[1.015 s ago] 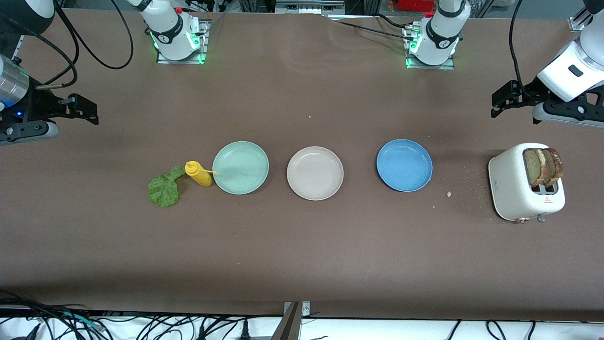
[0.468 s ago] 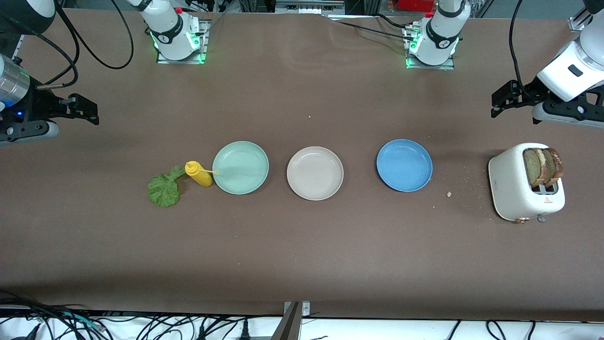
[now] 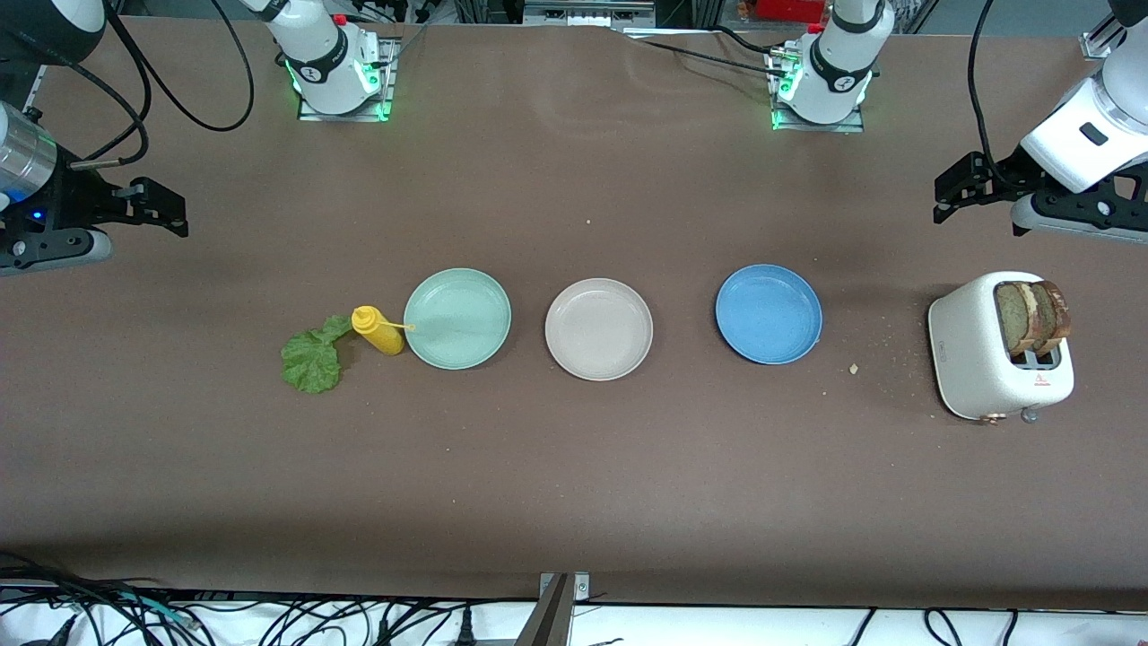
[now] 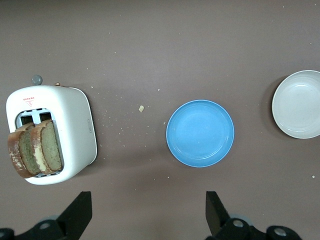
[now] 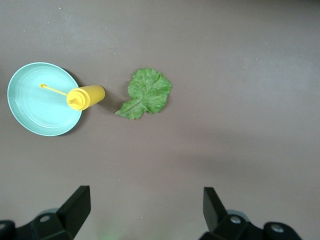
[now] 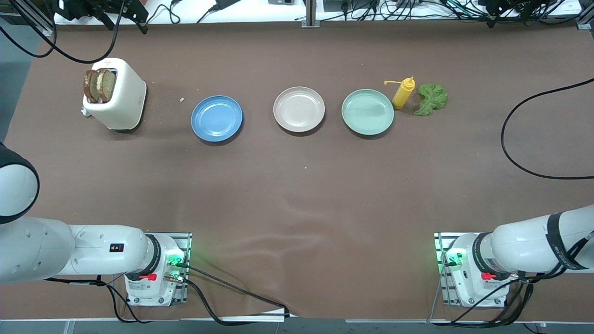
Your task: Make sandwich in beige plate with both arms
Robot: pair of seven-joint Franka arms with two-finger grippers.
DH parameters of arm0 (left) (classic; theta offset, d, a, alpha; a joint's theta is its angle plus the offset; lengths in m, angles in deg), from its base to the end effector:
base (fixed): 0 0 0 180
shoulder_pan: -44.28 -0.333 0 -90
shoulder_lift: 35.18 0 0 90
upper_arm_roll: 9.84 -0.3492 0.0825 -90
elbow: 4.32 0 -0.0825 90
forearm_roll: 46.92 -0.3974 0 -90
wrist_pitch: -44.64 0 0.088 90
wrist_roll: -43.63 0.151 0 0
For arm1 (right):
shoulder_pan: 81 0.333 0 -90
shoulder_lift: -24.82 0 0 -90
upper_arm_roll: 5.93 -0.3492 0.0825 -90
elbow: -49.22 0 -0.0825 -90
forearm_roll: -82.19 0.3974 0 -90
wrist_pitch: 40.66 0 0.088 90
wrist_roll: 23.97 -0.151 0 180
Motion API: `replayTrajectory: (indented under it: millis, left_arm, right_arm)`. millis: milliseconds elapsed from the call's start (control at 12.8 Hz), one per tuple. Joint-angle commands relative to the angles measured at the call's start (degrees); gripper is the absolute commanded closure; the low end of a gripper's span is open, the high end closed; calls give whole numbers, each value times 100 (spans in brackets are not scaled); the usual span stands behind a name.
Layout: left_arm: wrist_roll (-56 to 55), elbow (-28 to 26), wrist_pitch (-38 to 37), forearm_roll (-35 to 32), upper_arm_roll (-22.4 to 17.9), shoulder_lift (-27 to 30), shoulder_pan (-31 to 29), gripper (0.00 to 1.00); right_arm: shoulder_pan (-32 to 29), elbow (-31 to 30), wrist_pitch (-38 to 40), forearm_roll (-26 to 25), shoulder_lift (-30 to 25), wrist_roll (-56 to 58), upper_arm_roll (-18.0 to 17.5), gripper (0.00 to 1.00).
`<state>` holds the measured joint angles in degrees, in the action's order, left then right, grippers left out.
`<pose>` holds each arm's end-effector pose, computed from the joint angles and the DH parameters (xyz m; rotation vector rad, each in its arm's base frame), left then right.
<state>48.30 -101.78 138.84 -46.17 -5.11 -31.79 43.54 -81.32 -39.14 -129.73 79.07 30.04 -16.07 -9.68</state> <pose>0.5508 -0.0415 0.5896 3.1246 -0.2349 0.0033 0.5911 0.0255 0.5736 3.0784 0.3073 -0.1244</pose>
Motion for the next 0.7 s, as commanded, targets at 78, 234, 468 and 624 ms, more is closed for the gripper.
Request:
replayTrajectory:
  millis: [78,234,468,624]
  left_arm:
    - [131,175,-147,92,11,-57,-49,0]
    - [131,175,-147,92,11,-57,-49,0]
    - [131,175,-147,92,11,-57,-49,0]
    - [131,175,-147,92,11,-57,-49,0]
  right_arm:
    - [14,65,4,-39,-29,27,-12,0]
    - [14,65,30,-30,-29,27,-3,0]
    - [14,65,30,-22,-29,27,-21,0]
    - [23,65,21,-39,-38,18,-99,0]
